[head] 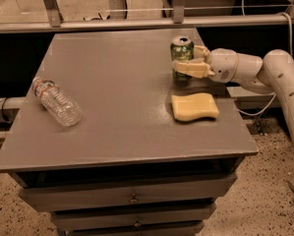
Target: Place green can upright
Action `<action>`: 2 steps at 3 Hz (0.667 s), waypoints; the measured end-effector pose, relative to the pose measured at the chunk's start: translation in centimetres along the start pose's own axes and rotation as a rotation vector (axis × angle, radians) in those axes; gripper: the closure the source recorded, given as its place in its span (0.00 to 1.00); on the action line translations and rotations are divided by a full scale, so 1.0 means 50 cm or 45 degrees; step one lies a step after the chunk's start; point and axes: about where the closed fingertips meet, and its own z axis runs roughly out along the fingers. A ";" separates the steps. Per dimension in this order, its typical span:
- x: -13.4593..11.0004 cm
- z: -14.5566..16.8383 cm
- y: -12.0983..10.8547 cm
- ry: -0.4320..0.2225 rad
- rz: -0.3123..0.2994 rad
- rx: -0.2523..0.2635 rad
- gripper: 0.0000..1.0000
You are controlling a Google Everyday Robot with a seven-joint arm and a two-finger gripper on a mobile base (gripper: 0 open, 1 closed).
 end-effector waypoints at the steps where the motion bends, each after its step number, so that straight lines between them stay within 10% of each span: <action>1: 0.018 -0.008 0.007 -0.010 0.011 -0.017 0.58; 2: 0.037 -0.020 0.011 -0.004 0.033 -0.021 0.27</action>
Offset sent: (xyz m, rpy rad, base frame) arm -0.0086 -0.0175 -0.0309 0.0144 0.0374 0.0120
